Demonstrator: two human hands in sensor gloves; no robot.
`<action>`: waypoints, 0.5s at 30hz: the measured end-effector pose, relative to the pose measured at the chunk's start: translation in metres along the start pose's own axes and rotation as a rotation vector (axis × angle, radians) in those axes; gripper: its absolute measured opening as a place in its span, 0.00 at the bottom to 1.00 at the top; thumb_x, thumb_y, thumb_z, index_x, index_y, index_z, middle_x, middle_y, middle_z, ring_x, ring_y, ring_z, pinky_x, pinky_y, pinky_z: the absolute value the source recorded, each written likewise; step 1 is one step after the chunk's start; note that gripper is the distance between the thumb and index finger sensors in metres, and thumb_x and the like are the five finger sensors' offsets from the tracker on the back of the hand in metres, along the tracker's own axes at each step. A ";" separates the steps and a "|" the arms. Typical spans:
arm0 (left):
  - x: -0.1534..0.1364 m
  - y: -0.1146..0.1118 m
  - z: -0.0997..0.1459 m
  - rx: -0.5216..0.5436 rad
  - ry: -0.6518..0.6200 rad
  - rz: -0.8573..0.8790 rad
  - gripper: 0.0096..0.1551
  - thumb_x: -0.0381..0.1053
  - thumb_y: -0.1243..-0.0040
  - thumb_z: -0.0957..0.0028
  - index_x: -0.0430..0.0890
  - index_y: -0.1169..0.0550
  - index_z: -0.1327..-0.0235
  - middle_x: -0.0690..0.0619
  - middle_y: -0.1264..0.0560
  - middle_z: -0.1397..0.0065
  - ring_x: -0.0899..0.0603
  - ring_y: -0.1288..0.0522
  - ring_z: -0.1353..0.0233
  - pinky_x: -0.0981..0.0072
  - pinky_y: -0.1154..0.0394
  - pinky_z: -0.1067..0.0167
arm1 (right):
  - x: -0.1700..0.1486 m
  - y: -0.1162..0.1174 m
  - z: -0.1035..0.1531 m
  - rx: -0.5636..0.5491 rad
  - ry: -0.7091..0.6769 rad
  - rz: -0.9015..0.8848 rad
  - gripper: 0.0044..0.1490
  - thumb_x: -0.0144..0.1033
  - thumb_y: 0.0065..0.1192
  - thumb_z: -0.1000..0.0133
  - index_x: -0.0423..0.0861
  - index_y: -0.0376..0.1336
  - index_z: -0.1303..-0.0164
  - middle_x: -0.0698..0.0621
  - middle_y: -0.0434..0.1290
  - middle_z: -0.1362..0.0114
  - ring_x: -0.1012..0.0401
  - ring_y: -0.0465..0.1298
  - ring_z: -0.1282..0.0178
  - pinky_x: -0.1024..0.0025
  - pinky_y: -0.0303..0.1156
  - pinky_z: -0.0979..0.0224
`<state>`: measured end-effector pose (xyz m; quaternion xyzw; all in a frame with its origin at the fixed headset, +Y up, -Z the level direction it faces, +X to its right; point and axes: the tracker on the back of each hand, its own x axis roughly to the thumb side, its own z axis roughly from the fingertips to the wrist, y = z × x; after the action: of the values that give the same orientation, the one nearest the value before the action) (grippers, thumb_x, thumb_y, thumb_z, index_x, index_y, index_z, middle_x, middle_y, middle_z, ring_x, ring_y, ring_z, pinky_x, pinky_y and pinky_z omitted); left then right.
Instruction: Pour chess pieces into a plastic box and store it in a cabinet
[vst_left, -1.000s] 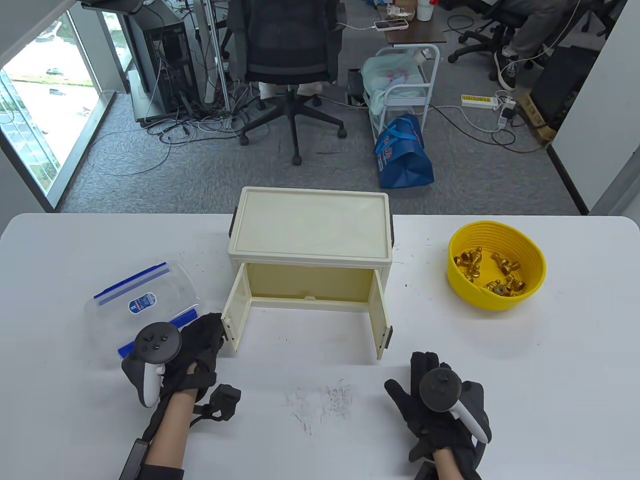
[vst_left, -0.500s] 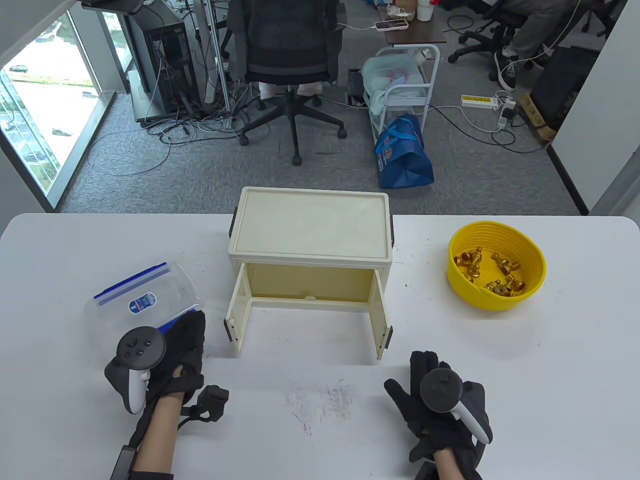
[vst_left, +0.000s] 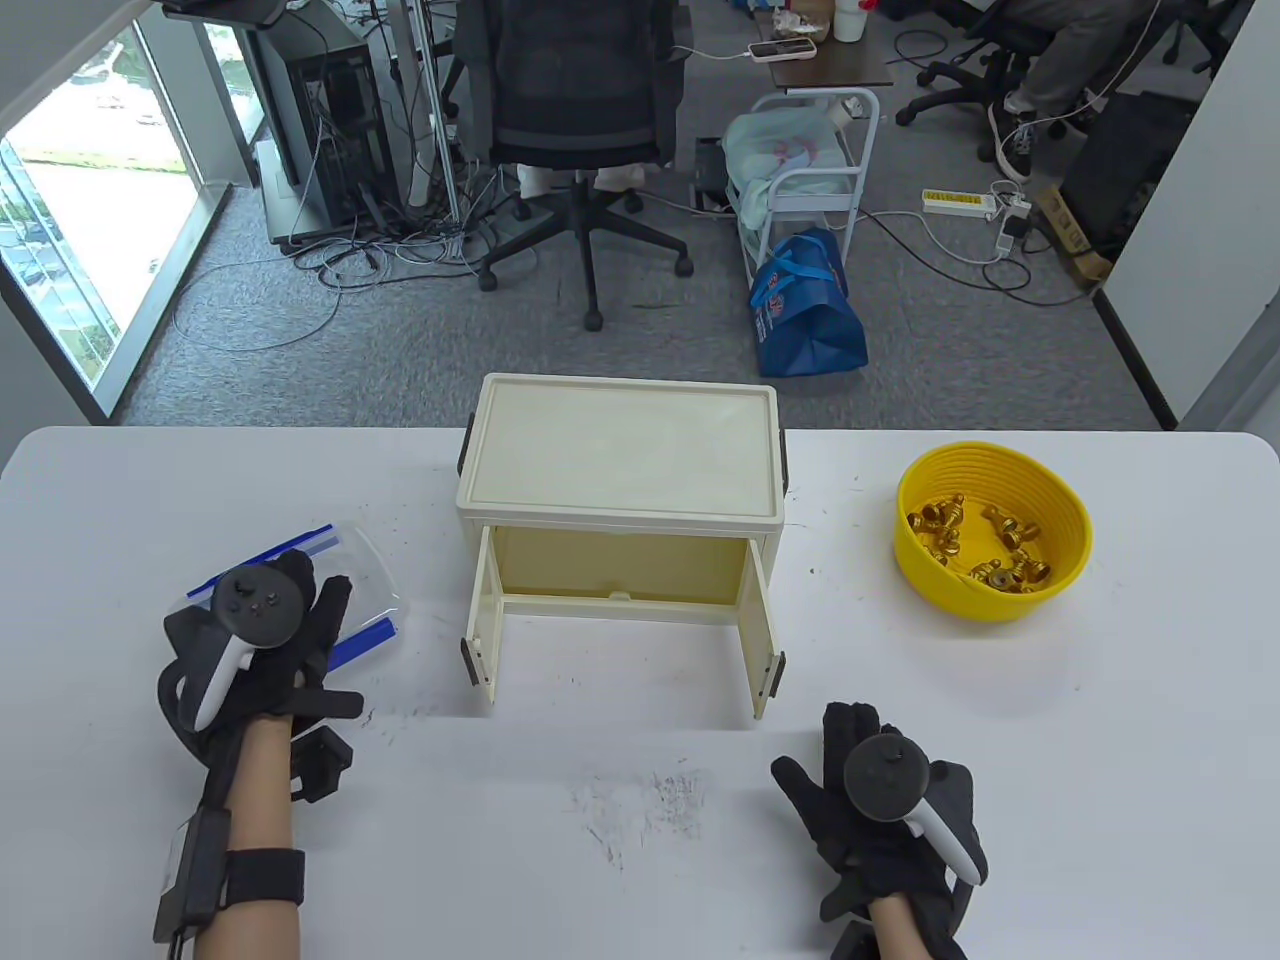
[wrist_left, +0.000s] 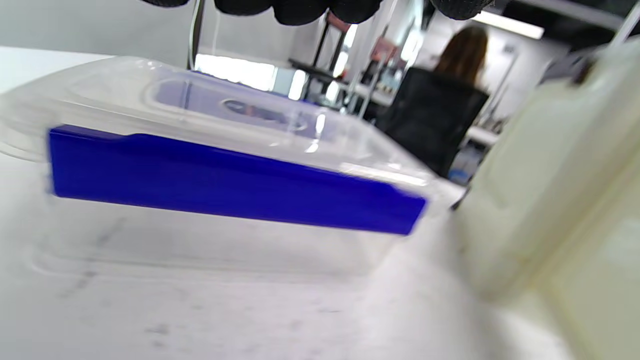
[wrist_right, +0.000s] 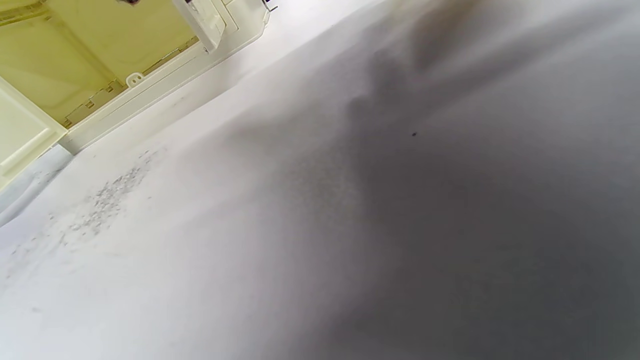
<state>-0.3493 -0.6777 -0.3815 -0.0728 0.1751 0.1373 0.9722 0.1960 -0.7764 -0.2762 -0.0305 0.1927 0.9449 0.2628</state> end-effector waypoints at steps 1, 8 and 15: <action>-0.002 -0.003 -0.010 -0.013 0.015 -0.067 0.41 0.67 0.59 0.28 0.51 0.44 0.05 0.43 0.47 0.04 0.31 0.50 0.08 0.28 0.45 0.20 | -0.001 0.000 0.000 0.002 0.002 -0.006 0.56 0.66 0.46 0.38 0.46 0.33 0.12 0.40 0.34 0.09 0.35 0.37 0.13 0.29 0.41 0.21; -0.005 -0.011 -0.063 -0.081 0.100 -0.271 0.44 0.70 0.63 0.29 0.53 0.52 0.04 0.48 0.53 0.03 0.34 0.57 0.07 0.28 0.48 0.19 | -0.005 -0.001 -0.004 0.013 0.029 -0.023 0.56 0.66 0.46 0.38 0.46 0.33 0.12 0.41 0.34 0.09 0.35 0.37 0.13 0.30 0.40 0.21; -0.013 -0.026 -0.086 -0.215 0.149 -0.189 0.45 0.70 0.68 0.29 0.52 0.59 0.04 0.48 0.60 0.02 0.33 0.61 0.07 0.25 0.53 0.20 | -0.008 -0.004 -0.008 0.017 0.038 -0.052 0.56 0.66 0.46 0.38 0.47 0.33 0.12 0.41 0.33 0.09 0.36 0.36 0.12 0.30 0.39 0.20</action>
<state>-0.3807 -0.7223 -0.4545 -0.2026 0.2231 0.0577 0.9518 0.2040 -0.7802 -0.2836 -0.0512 0.2050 0.9353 0.2839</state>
